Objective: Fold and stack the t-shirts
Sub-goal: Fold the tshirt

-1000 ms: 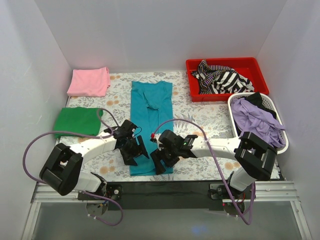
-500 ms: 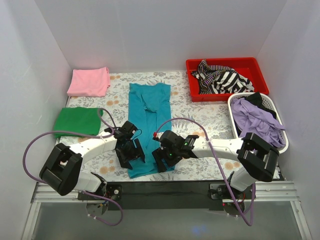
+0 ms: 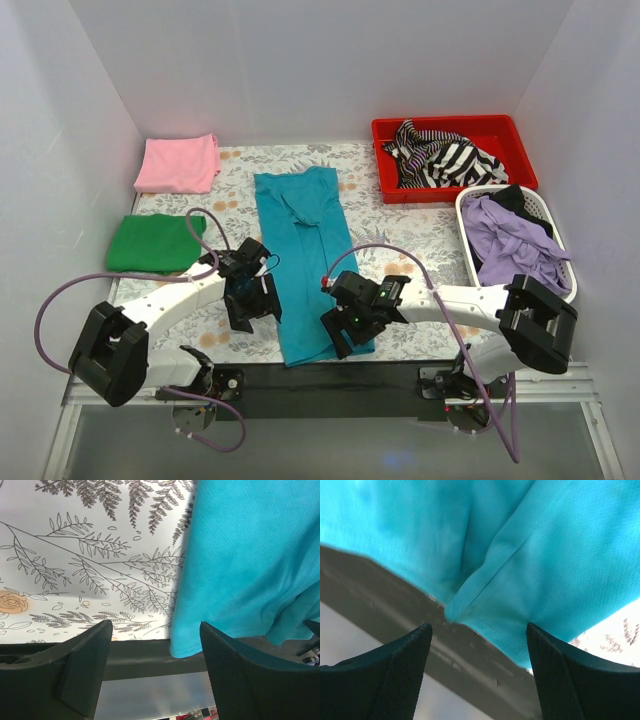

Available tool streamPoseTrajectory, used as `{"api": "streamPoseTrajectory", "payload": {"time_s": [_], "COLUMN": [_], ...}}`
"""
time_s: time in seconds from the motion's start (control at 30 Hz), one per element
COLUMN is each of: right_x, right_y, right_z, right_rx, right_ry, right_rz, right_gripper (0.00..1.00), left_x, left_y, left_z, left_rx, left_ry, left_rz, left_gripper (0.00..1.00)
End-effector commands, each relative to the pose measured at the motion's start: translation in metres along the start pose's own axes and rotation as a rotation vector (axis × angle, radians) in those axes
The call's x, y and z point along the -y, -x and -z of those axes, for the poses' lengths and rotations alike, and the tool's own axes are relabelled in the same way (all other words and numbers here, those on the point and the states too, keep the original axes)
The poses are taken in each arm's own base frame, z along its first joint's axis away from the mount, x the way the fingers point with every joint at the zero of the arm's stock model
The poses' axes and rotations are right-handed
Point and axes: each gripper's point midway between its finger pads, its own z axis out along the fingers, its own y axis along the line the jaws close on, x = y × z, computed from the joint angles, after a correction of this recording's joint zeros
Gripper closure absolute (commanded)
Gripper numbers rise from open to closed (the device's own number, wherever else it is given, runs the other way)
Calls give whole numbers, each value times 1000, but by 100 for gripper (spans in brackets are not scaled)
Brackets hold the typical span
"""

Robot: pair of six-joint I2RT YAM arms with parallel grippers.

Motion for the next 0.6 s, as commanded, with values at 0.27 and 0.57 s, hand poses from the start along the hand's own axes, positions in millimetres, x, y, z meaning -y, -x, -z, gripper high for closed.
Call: {"api": "streamPoseTrajectory", "payload": {"time_s": [0.27, 0.57], "right_x": [-6, 61], "right_y": [54, 75], "right_z": [53, 73], "right_rx": [230, 341], "right_ry": [-111, -308], "right_rz": [89, -56], "right_gripper": [15, 12], "left_x": [91, 103], "left_y": [-3, -64], "left_z": [44, 16], "left_rx": [-37, -352], "left_ry": [-489, -617], "left_rz": [-201, -288], "left_gripper": [29, 28]}}
